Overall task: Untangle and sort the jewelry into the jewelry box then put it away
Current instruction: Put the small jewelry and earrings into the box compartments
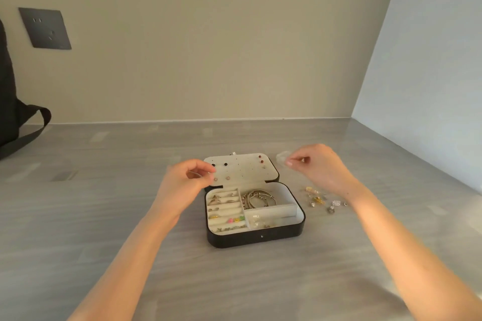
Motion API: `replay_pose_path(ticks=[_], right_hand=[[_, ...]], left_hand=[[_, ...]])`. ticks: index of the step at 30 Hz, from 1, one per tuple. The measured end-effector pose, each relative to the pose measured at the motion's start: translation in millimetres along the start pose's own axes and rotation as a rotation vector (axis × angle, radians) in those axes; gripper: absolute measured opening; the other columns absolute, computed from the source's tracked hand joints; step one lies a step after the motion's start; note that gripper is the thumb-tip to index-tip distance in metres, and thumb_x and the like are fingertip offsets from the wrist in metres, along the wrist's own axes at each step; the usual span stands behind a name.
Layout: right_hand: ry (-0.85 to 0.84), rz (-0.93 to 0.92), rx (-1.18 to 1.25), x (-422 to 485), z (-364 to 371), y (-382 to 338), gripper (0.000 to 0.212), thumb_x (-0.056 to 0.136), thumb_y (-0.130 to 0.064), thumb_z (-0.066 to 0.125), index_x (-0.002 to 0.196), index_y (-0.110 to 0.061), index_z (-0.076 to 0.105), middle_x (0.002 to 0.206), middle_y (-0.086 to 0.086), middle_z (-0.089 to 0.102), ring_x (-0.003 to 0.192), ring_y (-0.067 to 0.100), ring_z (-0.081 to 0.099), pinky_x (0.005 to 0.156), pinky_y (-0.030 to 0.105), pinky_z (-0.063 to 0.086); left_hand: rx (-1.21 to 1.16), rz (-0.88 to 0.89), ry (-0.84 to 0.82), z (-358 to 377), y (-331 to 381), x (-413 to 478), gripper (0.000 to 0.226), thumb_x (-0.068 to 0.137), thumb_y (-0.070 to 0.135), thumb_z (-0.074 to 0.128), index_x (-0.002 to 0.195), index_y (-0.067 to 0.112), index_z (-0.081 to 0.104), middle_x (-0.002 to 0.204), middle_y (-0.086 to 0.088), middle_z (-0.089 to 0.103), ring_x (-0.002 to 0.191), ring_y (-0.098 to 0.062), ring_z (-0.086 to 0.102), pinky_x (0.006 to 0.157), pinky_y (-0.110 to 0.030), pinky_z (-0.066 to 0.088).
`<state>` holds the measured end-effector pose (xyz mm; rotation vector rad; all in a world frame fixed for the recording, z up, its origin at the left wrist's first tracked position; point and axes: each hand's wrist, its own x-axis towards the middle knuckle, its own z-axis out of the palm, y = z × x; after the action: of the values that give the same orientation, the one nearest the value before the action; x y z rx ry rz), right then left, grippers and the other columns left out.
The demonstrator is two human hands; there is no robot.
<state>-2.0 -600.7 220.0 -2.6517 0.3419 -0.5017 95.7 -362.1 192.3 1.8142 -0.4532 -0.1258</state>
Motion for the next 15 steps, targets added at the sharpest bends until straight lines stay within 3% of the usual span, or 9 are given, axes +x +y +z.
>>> replay_pose_path(ticks=[2, 5, 11, 15], right_hand=[[0.008, 0.153, -0.117, -2.0, -8.1, 33.8, 0.021, 0.090, -0.028, 0.058, 0.087, -0.013, 0.072, 0.088, -0.004, 0.071, 0.077, 0.014, 0.058, 0.067, 0.027, 0.039], [-0.077, 0.239, -0.126, -7.9, 3.0, 55.5, 0.015, 0.088, -0.028, 0.058, 0.085, -0.024, 0.072, 0.090, -0.009, 0.070, 0.083, 0.013, 0.059, 0.066, 0.024, 0.037], [-0.072, 0.210, -0.170, -6.7, 19.7, 55.7, 0.013, 0.085, -0.034, 0.061, 0.075, -0.027, 0.066, 0.056, -0.017, 0.052, 0.069, 0.014, 0.056, 0.070, 0.025, 0.043], [-0.048, 0.195, -0.215, -7.4, 26.1, 57.2, 0.014, 0.086, -0.033, 0.062, 0.078, -0.023, 0.069, 0.080, -0.007, 0.067, 0.088, 0.018, 0.059, 0.075, 0.027, 0.040]], left_hand=[[0.012, 0.013, -0.005, 1.7, -0.1, 0.2, 0.015, 0.082, 0.003, 0.064, 0.083, 0.018, 0.068, 0.083, 0.001, 0.063, 0.073, -0.006, 0.056, 0.067, -0.016, 0.040], [0.030, 0.014, -0.019, 4.6, -2.0, 0.1, 0.014, 0.082, 0.004, 0.064, 0.084, 0.018, 0.068, 0.087, -0.002, 0.064, 0.078, -0.009, 0.057, 0.068, -0.016, 0.041], [0.030, 0.028, -0.012, 5.5, -3.4, -1.6, 0.014, 0.082, 0.004, 0.066, 0.081, 0.018, 0.068, 0.083, -0.001, 0.063, 0.077, -0.011, 0.057, 0.071, -0.018, 0.043], [0.041, 0.038, -0.009, 4.6, -1.2, -2.2, 0.015, 0.081, 0.003, 0.066, 0.081, 0.018, 0.068, 0.082, -0.002, 0.063, 0.076, -0.010, 0.056, 0.071, -0.017, 0.042]])
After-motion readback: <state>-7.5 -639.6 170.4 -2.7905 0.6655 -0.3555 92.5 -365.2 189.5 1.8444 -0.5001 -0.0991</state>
